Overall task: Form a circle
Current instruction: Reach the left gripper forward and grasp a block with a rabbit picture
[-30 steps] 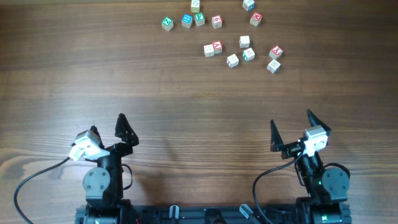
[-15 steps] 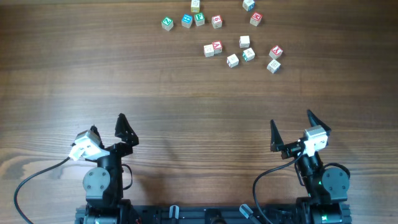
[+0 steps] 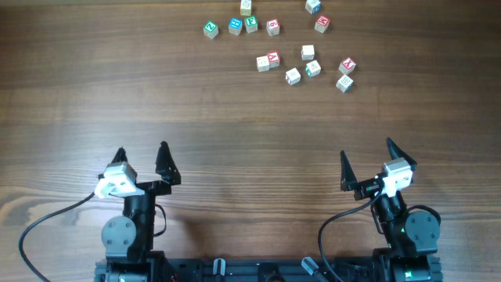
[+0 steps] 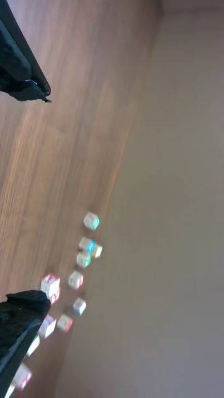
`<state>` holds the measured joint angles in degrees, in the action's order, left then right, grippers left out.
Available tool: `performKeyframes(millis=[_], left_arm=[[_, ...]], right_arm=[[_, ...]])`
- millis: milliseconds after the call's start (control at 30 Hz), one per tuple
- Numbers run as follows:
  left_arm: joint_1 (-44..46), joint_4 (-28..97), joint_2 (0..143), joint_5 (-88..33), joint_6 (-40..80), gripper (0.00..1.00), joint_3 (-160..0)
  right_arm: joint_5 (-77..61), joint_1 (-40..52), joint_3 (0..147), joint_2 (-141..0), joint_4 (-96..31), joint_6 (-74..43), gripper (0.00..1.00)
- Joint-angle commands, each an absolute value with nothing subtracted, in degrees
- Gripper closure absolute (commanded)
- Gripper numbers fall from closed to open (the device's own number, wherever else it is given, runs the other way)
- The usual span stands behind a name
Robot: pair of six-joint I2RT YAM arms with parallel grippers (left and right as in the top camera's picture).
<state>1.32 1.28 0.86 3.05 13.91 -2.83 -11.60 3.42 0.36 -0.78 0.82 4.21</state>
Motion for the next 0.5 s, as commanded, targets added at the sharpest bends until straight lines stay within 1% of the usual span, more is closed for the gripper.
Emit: performKeyframes(millis=[0, 100, 233, 467], left_arm=[[0.84, 0.84, 1.02, -0.64, 15.68, 0.0, -4.86], [0.84, 1.8, 2.46, -0.58, 15.4, 0.0, -8.75], [0.84, 5.74, 9.26, -0.45, 13.87, 0.0, -17.04], [0.84, 13.06, 31.75, -0.62, 12.21, 0.0, -37.04]], right_arm=[[-12.12, 3.03, 0.3, -0.54, 0.95, 4.45, 0.0], [-12.12, 3.03, 0.3, -0.54, 0.95, 4.47, 0.01], [-12.12, 3.03, 0.3, -0.54, 0.95, 4.47, 0.0], [-12.12, 3.03, 0.3, -0.54, 0.95, 4.47, 0.0]])
